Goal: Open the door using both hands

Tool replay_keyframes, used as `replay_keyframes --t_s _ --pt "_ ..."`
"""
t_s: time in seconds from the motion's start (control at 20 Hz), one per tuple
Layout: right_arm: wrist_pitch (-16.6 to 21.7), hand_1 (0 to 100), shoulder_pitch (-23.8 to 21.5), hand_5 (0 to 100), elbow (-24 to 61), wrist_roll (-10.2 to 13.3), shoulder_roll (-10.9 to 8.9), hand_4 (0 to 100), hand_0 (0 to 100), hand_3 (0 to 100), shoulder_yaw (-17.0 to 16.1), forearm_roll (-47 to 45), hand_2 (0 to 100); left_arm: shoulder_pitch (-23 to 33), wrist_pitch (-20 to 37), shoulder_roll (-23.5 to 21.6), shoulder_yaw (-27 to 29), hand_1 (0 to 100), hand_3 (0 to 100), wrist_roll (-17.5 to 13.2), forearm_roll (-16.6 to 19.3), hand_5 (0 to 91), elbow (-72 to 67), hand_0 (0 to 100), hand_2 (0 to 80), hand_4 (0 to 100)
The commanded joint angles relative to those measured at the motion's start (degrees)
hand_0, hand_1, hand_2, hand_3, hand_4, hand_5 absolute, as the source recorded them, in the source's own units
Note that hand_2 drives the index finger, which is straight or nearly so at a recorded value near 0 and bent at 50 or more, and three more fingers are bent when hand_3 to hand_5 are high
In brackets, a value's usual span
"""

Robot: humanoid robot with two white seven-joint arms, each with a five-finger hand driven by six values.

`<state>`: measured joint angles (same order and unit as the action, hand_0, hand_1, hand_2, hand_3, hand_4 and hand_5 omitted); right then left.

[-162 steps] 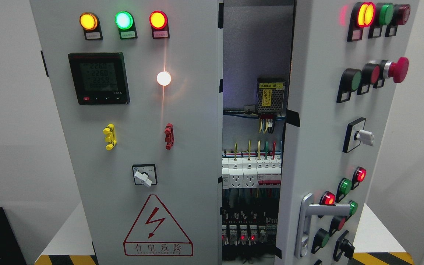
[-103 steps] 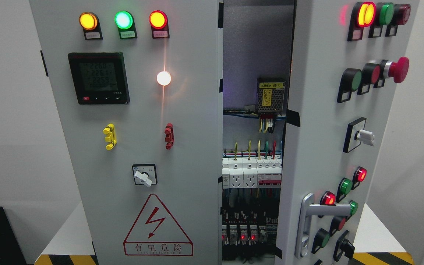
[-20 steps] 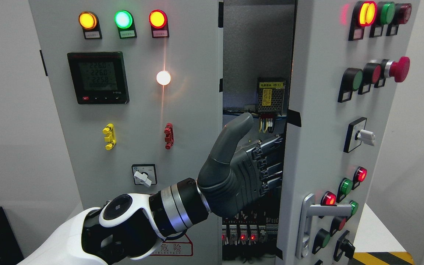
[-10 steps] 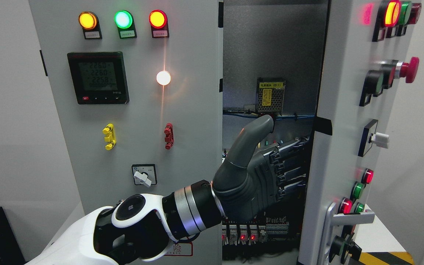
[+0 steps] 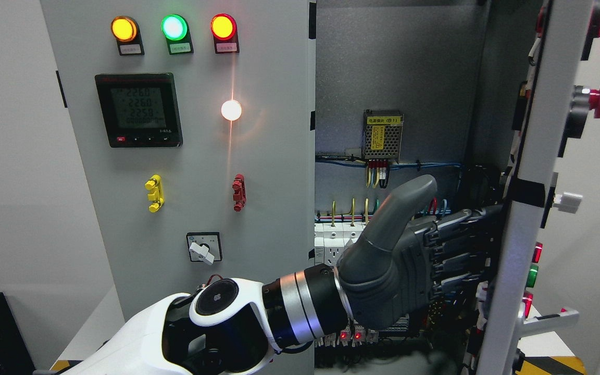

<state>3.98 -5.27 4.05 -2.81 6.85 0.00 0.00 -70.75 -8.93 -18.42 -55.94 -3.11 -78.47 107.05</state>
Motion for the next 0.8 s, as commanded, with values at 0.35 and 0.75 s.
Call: replay_keyframes --t_s 0.35,0.75 --pt "0.0 0 0.0 0 0.0 0.0 0.0 0 19 0 0.2 0.5 0 -1.9 -1.1 12.1 -1.5 0 0 0.1 0.9 0.0 -6.2 0 0.0 0" --pt "0.0 0 0.0 0 0.0 0.0 0.0 0 19 0 0.2 0.5 0 -0.3 -3.6 18.0 -1.0 0 0 0.1 4.9 0.0 -9.2 0 0.0 0"
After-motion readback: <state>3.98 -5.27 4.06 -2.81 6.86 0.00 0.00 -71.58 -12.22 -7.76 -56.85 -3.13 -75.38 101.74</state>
